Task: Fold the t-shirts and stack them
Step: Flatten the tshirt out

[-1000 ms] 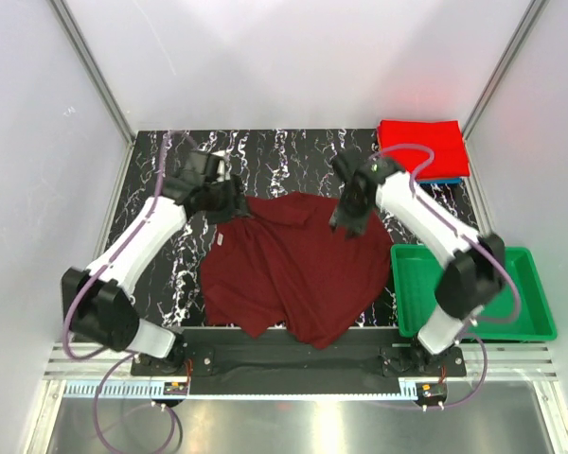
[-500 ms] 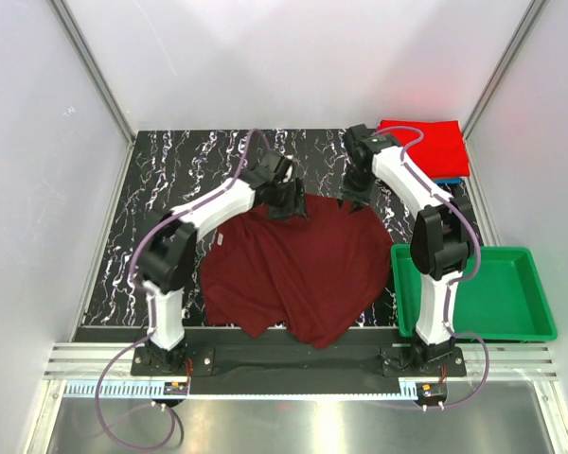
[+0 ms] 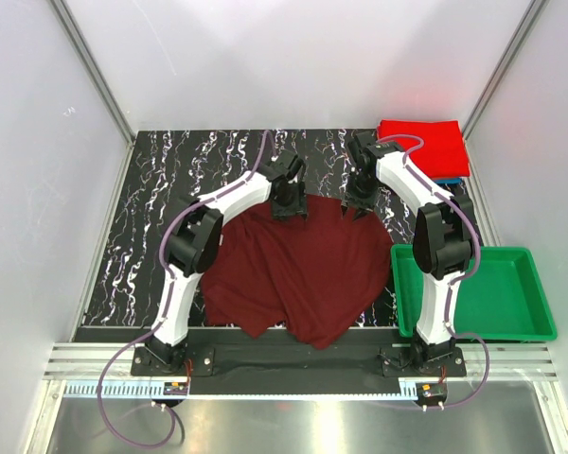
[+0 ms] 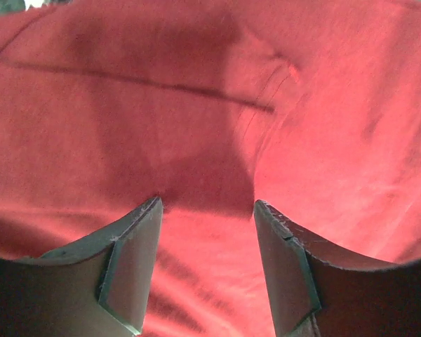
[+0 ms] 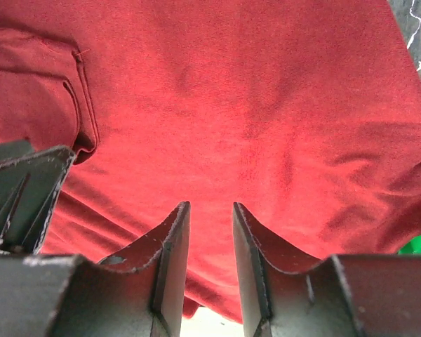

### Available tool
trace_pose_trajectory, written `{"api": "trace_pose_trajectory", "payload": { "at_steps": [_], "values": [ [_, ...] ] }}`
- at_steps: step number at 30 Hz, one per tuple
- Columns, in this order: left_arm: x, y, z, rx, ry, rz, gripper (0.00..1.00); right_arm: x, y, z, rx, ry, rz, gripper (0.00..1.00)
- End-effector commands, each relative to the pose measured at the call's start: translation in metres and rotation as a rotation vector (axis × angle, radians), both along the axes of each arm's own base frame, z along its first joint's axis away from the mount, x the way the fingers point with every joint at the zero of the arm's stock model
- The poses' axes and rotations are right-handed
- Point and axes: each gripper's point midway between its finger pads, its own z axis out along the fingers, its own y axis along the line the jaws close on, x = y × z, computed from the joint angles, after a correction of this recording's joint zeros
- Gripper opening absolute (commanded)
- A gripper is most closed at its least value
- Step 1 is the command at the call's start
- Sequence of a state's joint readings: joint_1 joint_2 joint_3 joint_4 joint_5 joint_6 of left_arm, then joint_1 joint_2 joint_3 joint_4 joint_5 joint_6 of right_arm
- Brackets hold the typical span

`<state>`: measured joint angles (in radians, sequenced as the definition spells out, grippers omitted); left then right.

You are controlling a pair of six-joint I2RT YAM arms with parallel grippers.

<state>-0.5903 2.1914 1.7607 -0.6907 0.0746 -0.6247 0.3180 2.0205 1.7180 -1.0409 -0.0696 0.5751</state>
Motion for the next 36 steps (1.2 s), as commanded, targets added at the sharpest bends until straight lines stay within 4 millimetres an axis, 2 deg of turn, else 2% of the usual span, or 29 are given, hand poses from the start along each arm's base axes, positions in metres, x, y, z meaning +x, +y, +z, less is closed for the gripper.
{"api": "trace_pose_trajectory", "payload": {
  "at_steps": [1, 4, 7, 8, 10, 11, 14, 15, 16, 17, 18, 19, 20, 21, 22, 24, 25, 26, 27, 29, 30, 32, 34, 35, 36],
  "values": [
    [0.011, -0.015, 0.010, -0.018, -0.033, -0.002, 0.60, 0.006, 0.003, 0.025, 0.025, -0.079, 0.028, 0.38],
    [0.010, -0.016, 0.006, -0.004, -0.027, -0.008, 0.60, 0.007, 0.003, 0.030, 0.026, -0.091, 0.025, 0.38],
    [0.008, -0.016, 0.001, 0.001, -0.016, -0.012, 0.51, 0.006, 0.002, 0.031, 0.021, -0.096, 0.024, 0.38],
    [0.008, -0.016, 0.001, 0.005, -0.014, -0.013, 0.34, 0.006, 0.001, 0.031, 0.019, -0.093, 0.022, 0.39],
    [0.011, -0.017, 0.010, 0.002, -0.026, -0.014, 0.13, 0.005, 0.000, 0.031, 0.013, -0.095, 0.023, 0.38],
    [0.014, -0.016, 0.028, 0.003, -0.042, -0.012, 0.00, 0.006, -0.001, 0.031, 0.010, -0.100, 0.020, 0.38],
    [0.013, -0.004, 0.067, 0.020, -0.074, 0.015, 0.00, 0.008, -0.001, 0.033, 0.015, -0.107, 0.013, 0.39],
    [0.014, 0.006, 0.078, 0.019, -0.080, 0.040, 0.00, 0.010, 0.001, 0.033, 0.024, -0.109, 0.009, 0.39],
    [0.008, 0.016, 0.106, -0.013, -0.109, 0.070, 0.00, 0.011, 0.002, 0.032, 0.029, -0.105, -0.002, 0.38],
    [0.008, 0.031, 0.113, 0.002, -0.130, 0.109, 0.00, 0.011, 0.004, 0.032, 0.035, -0.102, -0.008, 0.38],
    [-0.001, 0.056, 0.098, 0.031, -0.091, 0.149, 0.00, 0.010, 0.005, 0.031, 0.043, -0.097, -0.021, 0.38],
    [-0.005, 0.067, 0.116, 0.001, -0.128, 0.178, 0.00, 0.009, 0.006, 0.032, 0.051, -0.100, -0.021, 0.38],
    [-0.010, 0.079, 0.117, -0.001, -0.127, 0.196, 0.00, 0.006, 0.005, 0.026, 0.050, -0.092, -0.024, 0.38],
    [-0.013, 0.099, 0.109, 0.014, -0.112, 0.230, 0.00, 0.003, 0.005, 0.027, 0.058, -0.094, -0.026, 0.39],
    [-0.027, 0.115, 0.097, 0.033, -0.087, 0.241, 0.00, 0.000, 0.005, 0.025, 0.058, -0.087, -0.026, 0.39],
    [-0.038, 0.145, 0.077, 0.063, -0.036, 0.293, 0.01, -0.008, 0.003, 0.020, 0.061, -0.073, -0.026, 0.39],
    [-0.055, 0.161, 0.056, 0.093, 0.022, 0.314, 0.02, -0.011, 0.002, 0.019, 0.059, -0.069, -0.028, 0.40],
    [-0.059, 0.173, 0.054, 0.097, 0.018, 0.340, 0.02, -0.016, 0.001, 0.014, 0.056, -0.057, -0.027, 0.40],
    [-0.057, 0.191, 0.051, 0.098, 0.018, 0.387, 0.03, -0.019, 0.001, 0.017, 0.061, -0.068, -0.024, 0.40],
    [-0.057, 0.206, 0.044, 0.102, 0.008, 0.408, 0.05, -0.027, -0.003, 0.014, 0.052, -0.064, -0.021, 0.41],
    [-0.052, 0.217, 0.044, 0.109, 0.001, 0.430, 0.05, -0.030, -0.005, 0.018, 0.050, -0.076, -0.023, 0.41],
    [-0.044, 0.226, 0.047, 0.129, -0.018, 0.432, 0.08, -0.036, -0.009, 0.016, 0.036, -0.071, -0.024, 0.42],
    [-0.039, 0.232, 0.043, 0.129, -0.001, 0.436, 0.19, -0.039, -0.011, 0.020, 0.032, -0.074, -0.029, 0.42],
    [-0.036, 0.233, 0.046, 0.132, 0.000, 0.440, 0.41, -0.040, -0.012, 0.020, 0.030, -0.071, -0.031, 0.41],
    [-0.033, 0.234, 0.053, 0.135, -0.012, 0.444, 0.50, -0.042, -0.012, 0.022, 0.030, -0.071, -0.035, 0.41]
  ]
}}
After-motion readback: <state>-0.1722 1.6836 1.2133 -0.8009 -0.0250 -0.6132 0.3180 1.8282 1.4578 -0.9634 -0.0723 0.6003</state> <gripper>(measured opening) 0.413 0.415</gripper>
